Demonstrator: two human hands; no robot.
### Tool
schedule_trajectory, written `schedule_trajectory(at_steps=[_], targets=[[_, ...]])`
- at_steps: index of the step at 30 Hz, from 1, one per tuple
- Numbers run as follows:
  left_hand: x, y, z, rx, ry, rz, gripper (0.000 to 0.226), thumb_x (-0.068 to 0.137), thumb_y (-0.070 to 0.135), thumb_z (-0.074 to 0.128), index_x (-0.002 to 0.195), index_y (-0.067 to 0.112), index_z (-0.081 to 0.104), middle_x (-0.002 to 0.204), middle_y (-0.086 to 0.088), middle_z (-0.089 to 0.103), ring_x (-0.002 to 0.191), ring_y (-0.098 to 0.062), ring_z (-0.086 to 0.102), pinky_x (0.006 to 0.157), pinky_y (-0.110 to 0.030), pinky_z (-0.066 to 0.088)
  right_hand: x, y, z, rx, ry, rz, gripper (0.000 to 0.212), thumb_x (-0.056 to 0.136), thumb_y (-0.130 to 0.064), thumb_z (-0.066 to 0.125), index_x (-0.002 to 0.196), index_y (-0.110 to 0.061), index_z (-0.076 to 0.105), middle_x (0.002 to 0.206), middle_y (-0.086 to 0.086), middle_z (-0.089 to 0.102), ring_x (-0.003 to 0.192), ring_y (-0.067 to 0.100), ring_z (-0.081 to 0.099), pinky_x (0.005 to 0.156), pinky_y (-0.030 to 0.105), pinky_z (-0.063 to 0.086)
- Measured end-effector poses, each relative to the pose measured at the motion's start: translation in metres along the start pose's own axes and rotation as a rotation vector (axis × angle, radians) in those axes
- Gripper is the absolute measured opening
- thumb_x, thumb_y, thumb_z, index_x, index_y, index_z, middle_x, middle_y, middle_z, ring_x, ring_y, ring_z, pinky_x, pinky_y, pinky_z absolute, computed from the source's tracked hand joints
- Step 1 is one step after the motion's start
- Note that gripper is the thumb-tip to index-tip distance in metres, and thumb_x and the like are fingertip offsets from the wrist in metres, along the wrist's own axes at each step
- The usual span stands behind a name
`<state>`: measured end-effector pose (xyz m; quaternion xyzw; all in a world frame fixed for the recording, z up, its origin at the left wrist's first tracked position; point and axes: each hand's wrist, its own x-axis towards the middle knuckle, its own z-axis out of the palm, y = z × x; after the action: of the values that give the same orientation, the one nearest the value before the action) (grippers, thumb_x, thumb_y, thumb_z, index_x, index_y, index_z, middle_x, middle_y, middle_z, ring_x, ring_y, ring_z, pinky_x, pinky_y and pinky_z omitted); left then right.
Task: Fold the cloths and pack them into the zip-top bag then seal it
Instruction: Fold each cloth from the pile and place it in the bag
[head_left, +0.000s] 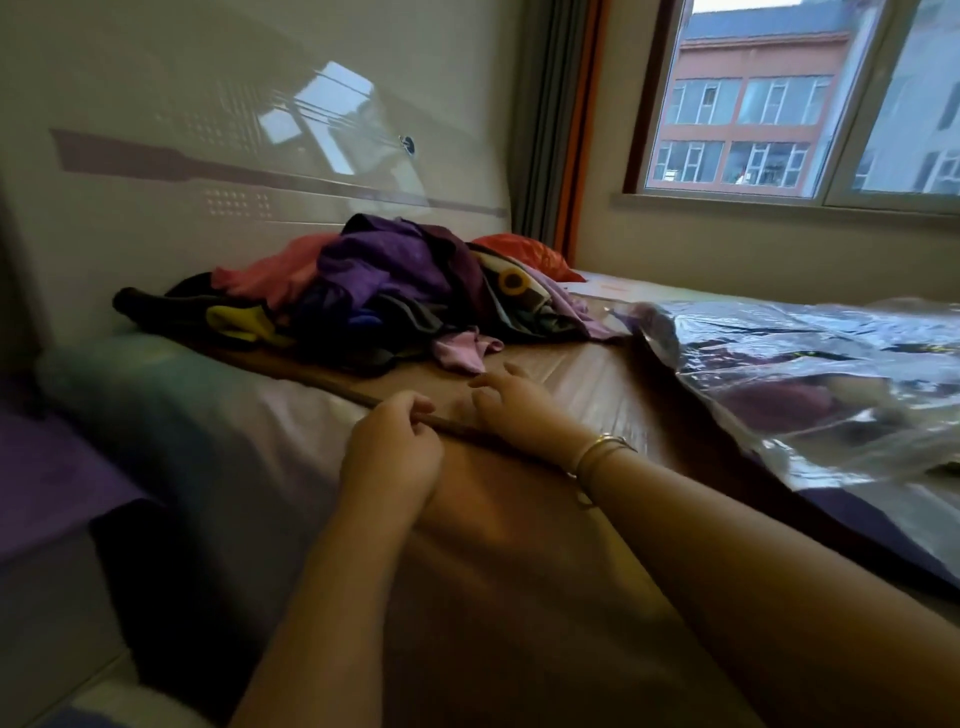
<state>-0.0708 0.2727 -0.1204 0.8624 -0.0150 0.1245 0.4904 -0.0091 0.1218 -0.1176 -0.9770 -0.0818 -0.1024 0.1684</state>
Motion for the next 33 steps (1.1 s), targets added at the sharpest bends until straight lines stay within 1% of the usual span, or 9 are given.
schedule_trajectory(at_steps=[7, 12, 14, 15, 19, 22, 25, 28, 33], targets=[[0.026, -0.031, 0.005, 0.028, -0.020, -0.028, 0.029, 0.098, 0.014, 0.044, 0.120, 0.024, 0.060, 0.120, -0.003, 0.062, 0.108, -0.020, 0.056, 0.081, -0.029, 0.045, 0.084, 0.021, 0.023, -0.015, -0.078, 0.091, 0.045, 0.097, -0.016, 0.034, 0.141, -0.018, 0.044, 0.150, 0.018, 0.032, 0.134, 0.034, 0.035, 0.112, 0.039, 0.029], [0.024, -0.038, 0.002, 0.032, -0.004, -0.010, 0.028, 0.098, 0.016, 0.046, 0.122, 0.024, 0.059, 0.120, -0.004, 0.062, 0.105, -0.019, 0.058, 0.077, -0.027, 0.047, 0.060, 0.023, 0.007, 0.263, -0.043, 0.021, 0.047, 0.097, -0.001, 0.034, 0.141, -0.012, 0.044, 0.145, 0.010, 0.044, 0.131, 0.013, 0.044, 0.101, 0.018, 0.031], [0.019, -0.037, 0.002, 0.073, -0.012, 0.009, 0.028, 0.098, 0.017, 0.045, 0.122, 0.027, 0.058, 0.117, -0.005, 0.063, 0.099, -0.019, 0.059, 0.077, -0.030, 0.049, 0.032, 0.021, -0.003, 0.396, -0.014, 0.044, 0.043, 0.097, -0.003, 0.035, 0.135, -0.017, 0.049, 0.105, -0.003, 0.060, 0.086, -0.011, 0.059, 0.072, 0.009, 0.042], [0.016, -0.035, 0.003, 0.093, -0.016, 0.020, 0.029, 0.098, 0.017, 0.045, 0.122, 0.028, 0.057, 0.117, -0.005, 0.062, 0.100, -0.020, 0.059, 0.080, -0.033, 0.051, 0.015, 0.018, -0.008, 0.431, -0.018, 0.065, 0.040, 0.098, -0.006, 0.036, 0.132, -0.022, 0.050, 0.089, -0.009, 0.056, 0.068, -0.005, 0.058, 0.062, 0.013, 0.042], [-0.007, -0.017, 0.009, 0.168, -0.058, 0.083, 0.035, 0.093, 0.015, 0.049, 0.126, 0.026, 0.055, 0.119, -0.007, 0.063, 0.106, -0.027, 0.058, 0.091, -0.041, 0.049, -0.051, 0.010, -0.028, 0.422, -0.032, 0.077, 0.039, 0.099, -0.015, 0.039, 0.136, -0.020, 0.050, 0.122, 0.012, 0.059, 0.107, 0.028, 0.057, 0.095, 0.038, 0.042], [-0.027, 0.002, 0.018, 0.189, -0.108, 0.107, 0.046, 0.091, 0.018, 0.055, 0.136, 0.026, 0.046, 0.129, -0.007, 0.058, 0.115, -0.027, 0.055, 0.097, -0.040, 0.045, -0.102, 0.008, -0.041, 0.473, -0.034, 0.064, 0.035, 0.100, -0.020, 0.042, 0.134, -0.022, 0.052, 0.132, 0.003, 0.055, 0.115, 0.013, 0.051, 0.099, 0.027, 0.038], [-0.053, 0.021, 0.030, 0.155, -0.191, 0.173, 0.069, 0.087, 0.026, 0.064, 0.147, 0.027, 0.029, 0.146, -0.004, 0.042, 0.130, -0.024, 0.043, 0.107, -0.039, 0.038, -0.156, 0.010, -0.055, 0.597, 0.014, 0.030, 0.026, 0.099, -0.023, 0.047, 0.114, -0.037, 0.062, 0.115, -0.020, 0.060, 0.109, -0.003, 0.054, 0.100, 0.020, 0.042], [-0.080, 0.042, 0.040, 0.047, -0.291, 0.229, 0.082, 0.083, 0.033, 0.070, 0.150, 0.027, 0.022, 0.151, -0.004, 0.033, 0.134, -0.024, 0.038, 0.107, -0.035, 0.035, -0.209, 0.009, -0.077, 0.689, 0.094, -0.016, 0.025, 0.097, -0.016, 0.050, 0.098, -0.034, 0.068, 0.100, -0.020, 0.068, 0.102, -0.007, 0.060, 0.090, 0.010, 0.043], [-0.126, 0.087, 0.051, -0.009, -0.279, 0.363, 0.007, 0.093, 0.023, 0.056, 0.099, 0.024, 0.053, 0.106, -0.004, 0.061, 0.093, -0.020, 0.056, 0.082, -0.030, 0.042, -0.277, 0.006, -0.121, 0.866, 0.281, -0.089, 0.024, 0.094, 0.001, 0.047, 0.105, -0.001, 0.068, 0.096, 0.004, 0.073, 0.093, 0.007, 0.068, 0.085, 0.018, 0.053]])
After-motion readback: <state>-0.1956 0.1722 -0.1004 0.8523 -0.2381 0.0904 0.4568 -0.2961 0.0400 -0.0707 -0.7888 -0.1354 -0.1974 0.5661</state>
